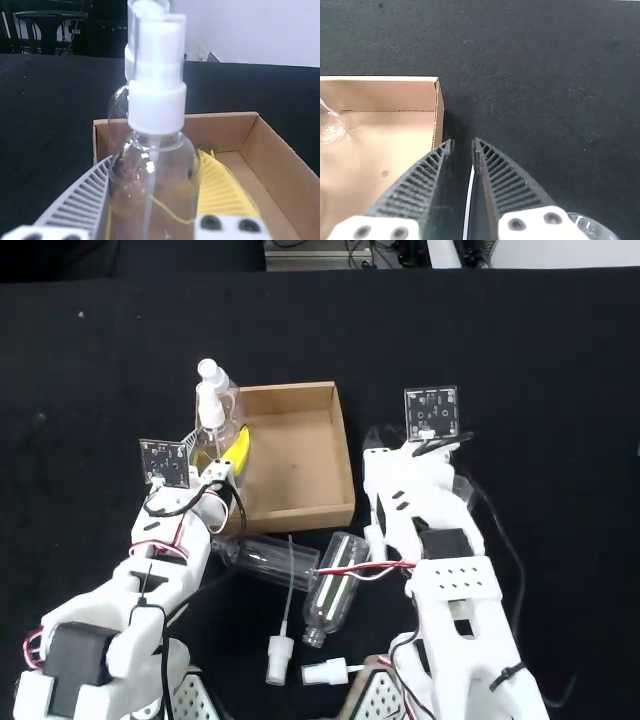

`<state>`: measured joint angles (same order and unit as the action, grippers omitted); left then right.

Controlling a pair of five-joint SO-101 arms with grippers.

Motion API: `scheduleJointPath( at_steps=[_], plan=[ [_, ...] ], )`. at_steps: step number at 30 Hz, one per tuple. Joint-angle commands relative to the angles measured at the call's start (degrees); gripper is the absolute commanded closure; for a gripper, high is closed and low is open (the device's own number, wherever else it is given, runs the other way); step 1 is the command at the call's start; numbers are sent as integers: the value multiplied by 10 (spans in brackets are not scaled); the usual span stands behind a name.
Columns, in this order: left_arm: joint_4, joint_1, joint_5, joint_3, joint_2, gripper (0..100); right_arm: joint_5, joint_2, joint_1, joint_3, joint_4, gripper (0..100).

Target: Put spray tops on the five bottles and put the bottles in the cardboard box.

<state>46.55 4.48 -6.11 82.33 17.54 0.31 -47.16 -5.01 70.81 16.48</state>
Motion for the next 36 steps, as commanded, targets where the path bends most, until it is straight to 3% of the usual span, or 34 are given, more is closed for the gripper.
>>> scheduleJointPath(
  at_steps=[1, 27, 36],
  plan=[
    [14, -7, 2, -33, 1, 939, -2, -8, 11, 0, -18, 949],
    [15, -7, 2, -51, -33, 938, -24, -12, -33, 0, -15, 949],
    [175, -6, 45, -35, -140, 939, -22, -12, -33, 0, -14, 949]
  ],
)
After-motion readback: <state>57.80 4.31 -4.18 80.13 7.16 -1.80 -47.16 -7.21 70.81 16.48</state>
